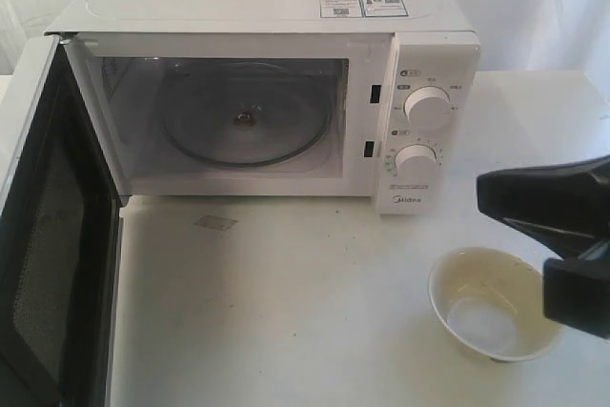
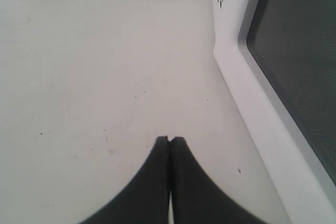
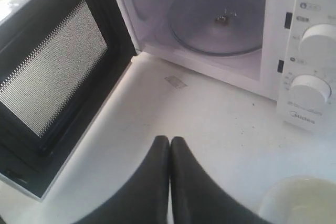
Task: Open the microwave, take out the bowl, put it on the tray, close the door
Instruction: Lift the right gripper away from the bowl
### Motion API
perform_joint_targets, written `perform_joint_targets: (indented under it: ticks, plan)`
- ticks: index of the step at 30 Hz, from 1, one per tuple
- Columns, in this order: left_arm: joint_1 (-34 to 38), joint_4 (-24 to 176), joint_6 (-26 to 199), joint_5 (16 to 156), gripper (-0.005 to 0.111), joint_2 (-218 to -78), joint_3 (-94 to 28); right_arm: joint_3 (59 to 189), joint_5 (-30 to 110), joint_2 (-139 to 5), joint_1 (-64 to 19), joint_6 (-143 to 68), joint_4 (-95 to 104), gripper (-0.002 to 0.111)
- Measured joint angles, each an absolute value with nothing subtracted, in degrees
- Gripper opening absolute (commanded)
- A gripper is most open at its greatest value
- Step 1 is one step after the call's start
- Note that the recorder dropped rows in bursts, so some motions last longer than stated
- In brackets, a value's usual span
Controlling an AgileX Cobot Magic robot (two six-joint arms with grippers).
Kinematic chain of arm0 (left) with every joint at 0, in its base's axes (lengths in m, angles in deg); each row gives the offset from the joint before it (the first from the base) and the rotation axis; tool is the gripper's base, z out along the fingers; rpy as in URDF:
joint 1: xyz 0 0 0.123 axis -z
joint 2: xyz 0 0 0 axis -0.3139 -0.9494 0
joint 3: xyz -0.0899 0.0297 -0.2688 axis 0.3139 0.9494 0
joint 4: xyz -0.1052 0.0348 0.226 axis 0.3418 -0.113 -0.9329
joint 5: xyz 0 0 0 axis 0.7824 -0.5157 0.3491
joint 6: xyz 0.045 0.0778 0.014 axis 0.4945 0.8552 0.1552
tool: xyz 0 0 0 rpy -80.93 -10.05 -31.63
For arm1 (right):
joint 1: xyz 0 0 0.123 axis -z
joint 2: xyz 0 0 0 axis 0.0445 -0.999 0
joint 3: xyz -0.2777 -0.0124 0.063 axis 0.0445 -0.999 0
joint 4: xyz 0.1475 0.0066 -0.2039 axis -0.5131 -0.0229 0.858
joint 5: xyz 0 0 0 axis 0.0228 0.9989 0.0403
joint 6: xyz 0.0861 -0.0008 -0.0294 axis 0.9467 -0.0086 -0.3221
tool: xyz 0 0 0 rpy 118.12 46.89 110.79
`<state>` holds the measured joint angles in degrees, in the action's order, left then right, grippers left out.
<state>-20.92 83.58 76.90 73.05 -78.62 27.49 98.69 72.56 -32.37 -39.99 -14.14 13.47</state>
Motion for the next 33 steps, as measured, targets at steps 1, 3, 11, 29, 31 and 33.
perform_joint_targets:
  ticks: [1, 3, 11, 29, 31, 33]
  plan:
    - [-20.9, 83.6, 76.9, 73.1, 0.000, -78.6, 27.5, 98.7, 71.6, -32.8, -40.0, -14.1, 13.1, 0.000]
    - [-20.9, 83.6, 76.9, 73.1, 0.000, -78.6, 27.5, 98.7, 71.0, -33.7, -40.0, -14.1, 12.3, 0.000]
    - [-20.9, 83.6, 76.9, 73.1, 0.000, -78.6, 27.5, 98.7, 70.0, -36.2, -40.0, -13.9, 11.9, 0.000]
    - [-20.9, 83.6, 76.9, 73.1, 0.000, -78.6, 27.5, 98.7, 69.4, -39.6, -40.0, -20.2, 9.6, 0.000]
    - [-20.9, 83.6, 76.9, 73.1, 0.000, -78.6, 27.5, 98.7, 68.6, -41.3, -40.0, -21.5, 7.6, 0.000]
    - [-20.9, 83.6, 76.9, 73.1, 0.000, -78.6, 27.5, 98.7, 68.2, -43.5, -40.0, -25.0, 2.7, 0.000]
